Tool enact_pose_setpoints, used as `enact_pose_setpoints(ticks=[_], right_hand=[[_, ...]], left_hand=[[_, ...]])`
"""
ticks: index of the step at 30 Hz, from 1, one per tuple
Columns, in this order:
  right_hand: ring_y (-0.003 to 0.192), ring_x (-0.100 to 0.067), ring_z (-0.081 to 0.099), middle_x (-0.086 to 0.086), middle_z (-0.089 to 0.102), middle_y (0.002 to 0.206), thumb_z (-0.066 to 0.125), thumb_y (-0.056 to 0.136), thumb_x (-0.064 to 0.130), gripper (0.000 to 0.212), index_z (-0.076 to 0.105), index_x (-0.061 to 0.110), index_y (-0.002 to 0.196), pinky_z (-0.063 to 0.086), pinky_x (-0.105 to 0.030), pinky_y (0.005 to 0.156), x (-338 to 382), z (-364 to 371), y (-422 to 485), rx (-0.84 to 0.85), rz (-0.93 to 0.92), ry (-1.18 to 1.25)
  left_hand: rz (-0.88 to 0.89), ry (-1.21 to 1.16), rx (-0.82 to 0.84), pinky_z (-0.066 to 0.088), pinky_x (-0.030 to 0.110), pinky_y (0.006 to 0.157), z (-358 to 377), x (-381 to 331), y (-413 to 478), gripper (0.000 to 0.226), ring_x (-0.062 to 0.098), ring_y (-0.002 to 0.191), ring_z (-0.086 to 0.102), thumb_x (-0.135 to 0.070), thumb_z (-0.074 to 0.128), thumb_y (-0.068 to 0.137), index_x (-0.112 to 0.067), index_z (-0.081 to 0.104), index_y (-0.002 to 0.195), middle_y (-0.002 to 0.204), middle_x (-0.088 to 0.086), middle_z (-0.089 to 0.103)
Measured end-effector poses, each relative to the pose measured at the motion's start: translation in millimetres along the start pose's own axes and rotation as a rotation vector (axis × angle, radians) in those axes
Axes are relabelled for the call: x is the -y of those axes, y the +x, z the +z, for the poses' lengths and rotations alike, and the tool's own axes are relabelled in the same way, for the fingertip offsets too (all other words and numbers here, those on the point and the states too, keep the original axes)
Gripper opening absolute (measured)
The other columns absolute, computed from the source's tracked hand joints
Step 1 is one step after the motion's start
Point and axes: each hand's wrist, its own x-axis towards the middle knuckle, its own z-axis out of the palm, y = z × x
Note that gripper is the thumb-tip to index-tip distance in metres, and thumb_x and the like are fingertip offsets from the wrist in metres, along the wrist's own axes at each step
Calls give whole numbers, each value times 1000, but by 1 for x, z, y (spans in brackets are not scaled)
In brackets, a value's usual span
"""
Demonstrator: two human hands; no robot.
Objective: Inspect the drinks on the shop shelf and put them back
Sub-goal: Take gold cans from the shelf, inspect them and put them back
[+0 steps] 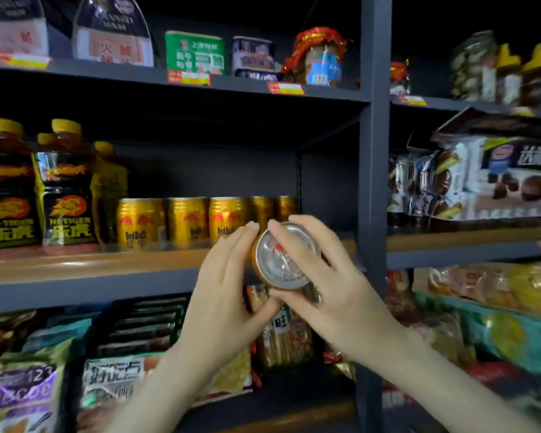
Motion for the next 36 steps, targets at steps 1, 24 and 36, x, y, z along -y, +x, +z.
enact_pose_setpoints(ticks=[1, 24, 36], right_hand=[[135, -2, 28, -2, 29, 144, 72, 83, 11, 76, 31, 16, 147, 29, -15, 111, 6, 4, -14, 19, -14, 29], [94, -27, 71, -16, 71, 107, 99, 34, 32, 80, 71, 6, 105, 59, -35, 69, 53, 124, -205, 137, 1580, 1865], [120, -30, 58, -8, 61, 132, 90, 59, 40, 89, 49, 23, 137, 51, -48, 95, 46, 124, -231, 445, 1563, 1868]], left_hand=[[-32, -95, 19, 39, 52, 108, 5, -3, -13, 73, 17, 136, 41, -36, 67, 81, -16, 35, 144, 145, -1, 44], [-918, -513, 199, 49, 39, 97, 14, -52, -255, 83, 15, 123, 53, -57, 77, 72, -31, 33, 137, 127, -21, 50], [-1265, -533, 102, 55, 25, 79, 32, -60, -236, 61, 8, 96, 66, -42, 87, 60, -29, 55, 110, 99, -11, 69]])
